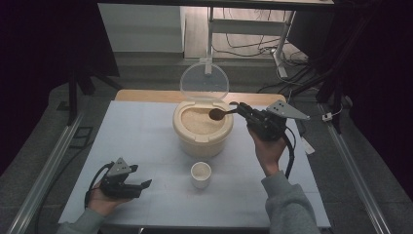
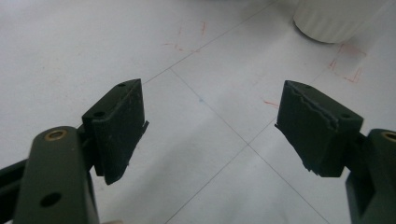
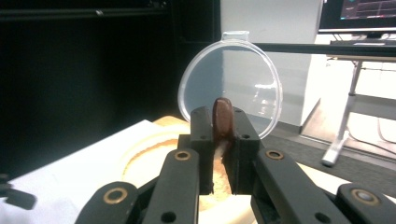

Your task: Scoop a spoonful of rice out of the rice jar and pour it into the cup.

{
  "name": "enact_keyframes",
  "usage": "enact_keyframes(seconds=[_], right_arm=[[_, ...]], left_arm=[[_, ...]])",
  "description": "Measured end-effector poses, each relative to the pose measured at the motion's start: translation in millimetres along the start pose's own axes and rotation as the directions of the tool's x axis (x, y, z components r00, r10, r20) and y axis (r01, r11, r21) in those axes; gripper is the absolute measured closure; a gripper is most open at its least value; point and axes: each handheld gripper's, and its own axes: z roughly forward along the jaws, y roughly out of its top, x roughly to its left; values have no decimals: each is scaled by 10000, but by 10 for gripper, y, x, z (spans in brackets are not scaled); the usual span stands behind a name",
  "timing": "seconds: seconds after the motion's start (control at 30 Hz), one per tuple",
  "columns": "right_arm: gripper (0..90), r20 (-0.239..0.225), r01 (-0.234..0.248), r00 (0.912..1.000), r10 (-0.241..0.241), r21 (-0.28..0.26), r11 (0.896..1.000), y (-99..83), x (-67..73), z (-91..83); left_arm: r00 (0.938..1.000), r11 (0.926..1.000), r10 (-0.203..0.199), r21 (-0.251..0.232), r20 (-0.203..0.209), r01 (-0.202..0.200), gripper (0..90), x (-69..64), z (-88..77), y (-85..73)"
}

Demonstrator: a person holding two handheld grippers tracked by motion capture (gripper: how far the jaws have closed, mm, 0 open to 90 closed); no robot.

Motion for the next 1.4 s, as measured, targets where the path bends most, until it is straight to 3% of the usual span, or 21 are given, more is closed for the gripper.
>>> enact_keyframes(seconds=[0.17,0.43,0.73,0.87,1.03,1.27,1.3,1.33,1.4], right_arm=[[828,315,398,9987,-409,355,9986,1,18,72],[828,462,595,9969,-640,937,9938,-59,18,214],[830,173,-12,9998,-11,1351,9908,-155,14,329],[830,95,-858,9963,854,1452,9857,-227,-31,360],[830,-28,-1903,9812,1929,1521,9699,-318,-107,378],[830,-19,-3309,9422,3350,1510,9315,-419,-189,397],[829,6,-3645,9294,3690,1563,9180,-428,-207,392],[829,6,-3645,9294,3690,1563,9180,-428,-207,392],[830,-13,-3856,9205,3908,1597,9088,-430,-217,387]], left_arm=[[10000,10000,-1,37,19,1,231,4,2,-8],[10000,10000,9,44,19,-9,231,6,2,-8],[10000,10000,24,72,52,-24,231,-1,11,-10],[10000,10000,27,67,52,-27,231,-2,12,-10],[10000,10000,24,78,39,-24,231,-6,14,-9],[10000,10000,40,89,54,-40,232,-4,16,-10],[10000,10000,45,86,48,-45,232,-2,17,-11],[10000,9999,44,90,49,-45,232,-1,16,-11],[10000,10000,37,90,47,-37,232,1,17,-12]])
